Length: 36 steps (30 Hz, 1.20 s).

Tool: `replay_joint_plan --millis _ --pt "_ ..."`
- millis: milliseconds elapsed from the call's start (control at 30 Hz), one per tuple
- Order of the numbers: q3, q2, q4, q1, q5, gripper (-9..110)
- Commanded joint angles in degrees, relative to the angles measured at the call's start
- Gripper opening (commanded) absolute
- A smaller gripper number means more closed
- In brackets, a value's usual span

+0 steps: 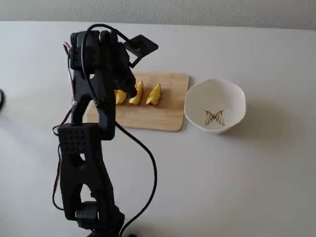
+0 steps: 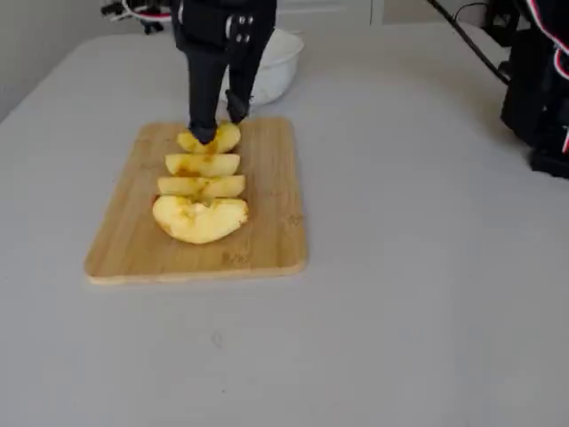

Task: Pick up the second from the right apple slice from the cutting board and place it into the bowl

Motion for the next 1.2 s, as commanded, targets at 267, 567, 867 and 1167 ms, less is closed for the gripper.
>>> replay_joint_plan --millis 267,567,867,1167 --pt "-6.2 -3.8 -1.3 2.3 -1.8 20" --pt "-6.3 -5.6 -3.3 3.3 -2.8 21" --pt "-6.8 -9.2 -4.8 3.3 -3.4 28" --pt "-6.8 -11.5 -6.9 3.4 -3.9 22"
